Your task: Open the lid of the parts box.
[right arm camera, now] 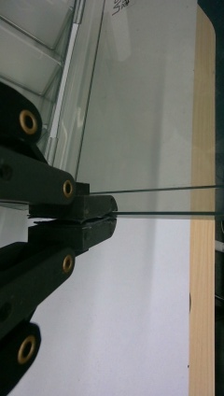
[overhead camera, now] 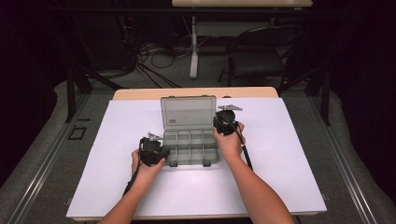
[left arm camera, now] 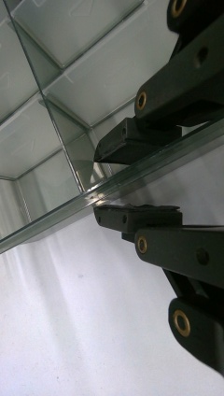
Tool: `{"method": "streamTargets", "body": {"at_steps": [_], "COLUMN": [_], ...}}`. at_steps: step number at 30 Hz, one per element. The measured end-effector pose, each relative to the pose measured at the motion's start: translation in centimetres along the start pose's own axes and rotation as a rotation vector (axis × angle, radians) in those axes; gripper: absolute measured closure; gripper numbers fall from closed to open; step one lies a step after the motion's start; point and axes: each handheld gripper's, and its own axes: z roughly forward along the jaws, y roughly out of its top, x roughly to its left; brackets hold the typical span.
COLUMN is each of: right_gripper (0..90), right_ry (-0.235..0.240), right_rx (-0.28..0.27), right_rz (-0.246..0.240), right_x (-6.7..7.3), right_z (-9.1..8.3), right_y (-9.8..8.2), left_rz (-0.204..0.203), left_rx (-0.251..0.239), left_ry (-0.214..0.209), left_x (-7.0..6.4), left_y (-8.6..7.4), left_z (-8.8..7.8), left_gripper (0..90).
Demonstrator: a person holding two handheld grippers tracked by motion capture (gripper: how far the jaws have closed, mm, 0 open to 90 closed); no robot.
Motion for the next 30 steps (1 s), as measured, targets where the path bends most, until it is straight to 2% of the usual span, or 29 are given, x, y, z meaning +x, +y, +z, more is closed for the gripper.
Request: {"method": "streamTargets", "body": {"at_steps": [10,14,30], "right_gripper": [88.3,88.4,89.0], "right_ry": [-0.004,-0.003,-0.010], "right_rx": [0.011,0.025,0.047], "right_rz": [0.012,0.032,0.046], "right_x": [-0.2,-0.2,-0.5], "right_z": [0.6,0.9,2.3], "right_y": [0.2,0.4,0.4], "left_rz": [0.003,0.001,0.003], "left_rx": [0.007,0.000,0.000], "left_ry": [-0.007,-0.004,0.002], "left_x": [0.1,0.0,0.0], "left_y": [0.0,0.0,-0.1], "left_z": [0.0,0.0,0.0], "left_gripper": [68.4,68.4,68.5]}}
